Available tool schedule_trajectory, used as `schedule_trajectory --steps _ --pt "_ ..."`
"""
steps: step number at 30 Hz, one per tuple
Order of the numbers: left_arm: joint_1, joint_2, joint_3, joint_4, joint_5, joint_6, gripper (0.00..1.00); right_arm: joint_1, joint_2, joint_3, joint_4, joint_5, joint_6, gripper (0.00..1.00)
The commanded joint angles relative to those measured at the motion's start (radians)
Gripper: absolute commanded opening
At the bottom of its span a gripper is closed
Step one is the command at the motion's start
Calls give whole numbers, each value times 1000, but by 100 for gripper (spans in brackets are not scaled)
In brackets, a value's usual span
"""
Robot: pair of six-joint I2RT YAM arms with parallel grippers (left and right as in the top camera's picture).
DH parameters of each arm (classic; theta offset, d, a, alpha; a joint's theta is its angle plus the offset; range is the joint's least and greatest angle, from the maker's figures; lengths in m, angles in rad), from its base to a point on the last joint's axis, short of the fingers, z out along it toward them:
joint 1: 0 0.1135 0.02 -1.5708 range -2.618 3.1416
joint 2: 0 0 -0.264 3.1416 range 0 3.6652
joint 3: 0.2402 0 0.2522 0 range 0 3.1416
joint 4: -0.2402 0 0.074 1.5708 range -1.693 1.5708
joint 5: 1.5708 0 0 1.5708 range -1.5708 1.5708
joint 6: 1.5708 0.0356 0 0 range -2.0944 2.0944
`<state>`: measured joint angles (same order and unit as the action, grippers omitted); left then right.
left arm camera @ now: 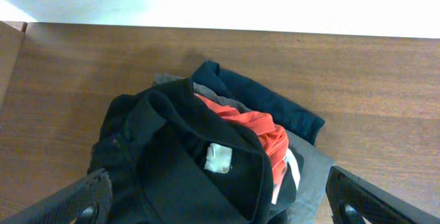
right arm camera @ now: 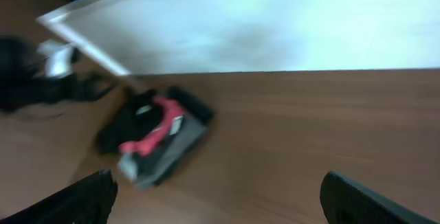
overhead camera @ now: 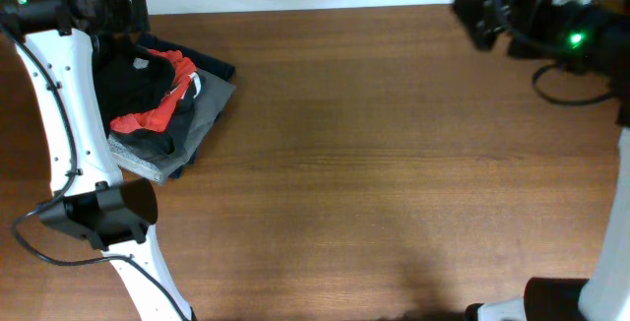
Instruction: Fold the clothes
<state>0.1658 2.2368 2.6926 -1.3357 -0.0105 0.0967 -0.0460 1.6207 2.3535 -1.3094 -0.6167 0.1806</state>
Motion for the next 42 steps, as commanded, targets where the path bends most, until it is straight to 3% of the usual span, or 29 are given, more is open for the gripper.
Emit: schedule_trajectory --steps 1,9,12,15,18,24,36,42 --pt "0 6 -6 3 11 6 99 65 -4 14 -2 -27 14 99" --pt "0 6 -6 3 11 6 99 82 -2 14 -69 37 -51 99" --pt "1 6 -6 3 11 6 99 87 1 12 -101 236 -148 99" --pt "0 6 -6 3 11 6 99 111 -15 3 -66 451 -151 99" --pt "0 6 -6 3 11 6 99 121 -75 -65 33 545 -151 99" --pt "0 6 -6 3 11 6 99 79 -329 -482 385 550 -151 98" --pt "0 6 -6 3 11 6 99 12 -958 -1660 1116 536 -149 99" --pt "0 6 -6 3 11 6 99 13 -1184 -1984 1234 513 -146 99"
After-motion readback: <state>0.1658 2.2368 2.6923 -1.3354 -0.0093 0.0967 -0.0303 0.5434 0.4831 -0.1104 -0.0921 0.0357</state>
